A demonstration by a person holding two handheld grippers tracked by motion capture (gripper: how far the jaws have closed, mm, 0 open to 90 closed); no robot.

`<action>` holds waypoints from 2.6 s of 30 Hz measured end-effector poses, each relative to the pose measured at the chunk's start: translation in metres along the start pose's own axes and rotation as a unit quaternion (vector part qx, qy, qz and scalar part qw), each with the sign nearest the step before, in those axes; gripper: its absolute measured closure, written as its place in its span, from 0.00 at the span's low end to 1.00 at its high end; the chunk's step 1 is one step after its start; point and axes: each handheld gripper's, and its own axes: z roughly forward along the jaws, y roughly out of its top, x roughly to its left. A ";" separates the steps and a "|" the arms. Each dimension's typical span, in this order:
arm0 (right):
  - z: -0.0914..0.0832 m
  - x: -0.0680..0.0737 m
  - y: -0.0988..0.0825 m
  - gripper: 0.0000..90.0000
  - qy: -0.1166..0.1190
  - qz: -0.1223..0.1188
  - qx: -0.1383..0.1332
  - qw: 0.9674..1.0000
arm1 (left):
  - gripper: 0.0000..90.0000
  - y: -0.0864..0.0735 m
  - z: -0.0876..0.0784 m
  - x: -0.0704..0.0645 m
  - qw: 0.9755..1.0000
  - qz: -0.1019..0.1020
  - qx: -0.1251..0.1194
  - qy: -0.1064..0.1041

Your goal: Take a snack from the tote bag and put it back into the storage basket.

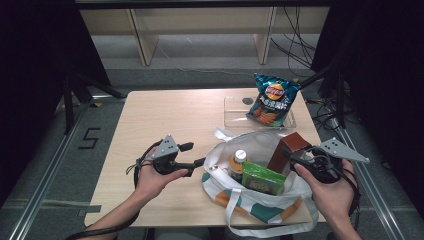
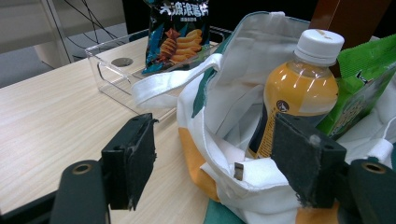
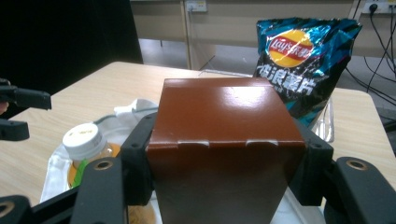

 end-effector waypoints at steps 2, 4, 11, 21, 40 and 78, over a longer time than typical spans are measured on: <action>-0.002 0.000 0.004 0.43 -0.004 0.003 0.002 1.000 | 0.33 0.000 0.000 0.000 1.000 0.001 0.000 0.000; -0.001 -0.002 0.006 0.43 -0.001 -0.002 -0.008 1.000 | 0.33 0.000 0.000 0.001 1.000 0.000 0.001 0.000; -0.004 -0.002 0.016 0.43 -0.006 0.014 -0.012 1.000 | 0.33 0.000 0.000 0.001 1.000 0.001 0.000 0.000; -0.003 -0.007 0.024 0.43 -0.007 0.003 -0.022 1.000 | 0.33 0.001 0.000 0.001 1.000 0.001 0.000 0.000; -0.003 -0.012 0.045 0.44 -0.016 0.002 -0.035 0.999 | 0.33 0.001 0.000 0.001 1.000 0.002 0.000 0.000; -0.005 -0.019 0.082 0.44 -0.015 0.013 -0.066 0.998 | 0.33 0.001 0.000 0.000 1.000 0.002 0.000 -0.001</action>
